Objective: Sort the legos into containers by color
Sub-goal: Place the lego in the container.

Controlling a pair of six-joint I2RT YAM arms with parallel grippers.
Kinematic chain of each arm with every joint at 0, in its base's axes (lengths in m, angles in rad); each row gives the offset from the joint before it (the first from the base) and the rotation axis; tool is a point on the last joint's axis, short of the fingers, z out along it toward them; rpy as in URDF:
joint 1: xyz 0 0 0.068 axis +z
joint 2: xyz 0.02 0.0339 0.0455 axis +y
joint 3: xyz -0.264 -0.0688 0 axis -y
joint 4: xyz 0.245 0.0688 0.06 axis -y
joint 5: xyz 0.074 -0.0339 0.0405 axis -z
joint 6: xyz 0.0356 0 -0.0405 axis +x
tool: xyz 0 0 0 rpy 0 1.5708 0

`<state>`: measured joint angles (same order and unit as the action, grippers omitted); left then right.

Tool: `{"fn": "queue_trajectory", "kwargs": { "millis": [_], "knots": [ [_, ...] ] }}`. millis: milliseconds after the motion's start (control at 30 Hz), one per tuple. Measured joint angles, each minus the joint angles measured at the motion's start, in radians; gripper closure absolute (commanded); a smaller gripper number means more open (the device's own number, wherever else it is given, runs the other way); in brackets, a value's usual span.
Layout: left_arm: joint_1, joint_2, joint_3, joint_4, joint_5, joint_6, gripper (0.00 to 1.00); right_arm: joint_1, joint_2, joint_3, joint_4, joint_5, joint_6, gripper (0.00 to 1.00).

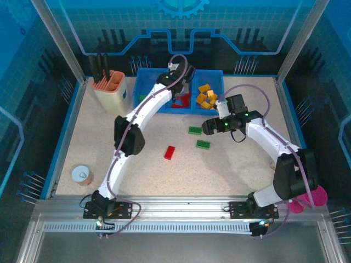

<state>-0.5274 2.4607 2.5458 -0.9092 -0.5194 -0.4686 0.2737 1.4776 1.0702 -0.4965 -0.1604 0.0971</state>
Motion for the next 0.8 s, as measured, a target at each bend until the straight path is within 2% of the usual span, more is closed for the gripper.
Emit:
{"fn": "queue_trajectory", "kwargs": {
  "millis": [200, 367, 800],
  "knots": [
    [0.04, 0.123, 0.062, 0.01, -0.016, 0.053, 0.71, -0.003, 0.03, 0.008, 0.004, 0.003, -0.002, 0.0],
    [0.073, 0.131, 0.071, 0.093, -0.031, 0.111, 0.66, -0.006, 0.067, 0.023, 0.008, 0.002, -0.001, 0.0],
    [0.079, 0.209, 0.108, 0.29, -0.025, 0.162, 0.61, -0.006, 0.094, 0.037, 0.016, -0.005, -0.001, 0.0]
  ]
}}
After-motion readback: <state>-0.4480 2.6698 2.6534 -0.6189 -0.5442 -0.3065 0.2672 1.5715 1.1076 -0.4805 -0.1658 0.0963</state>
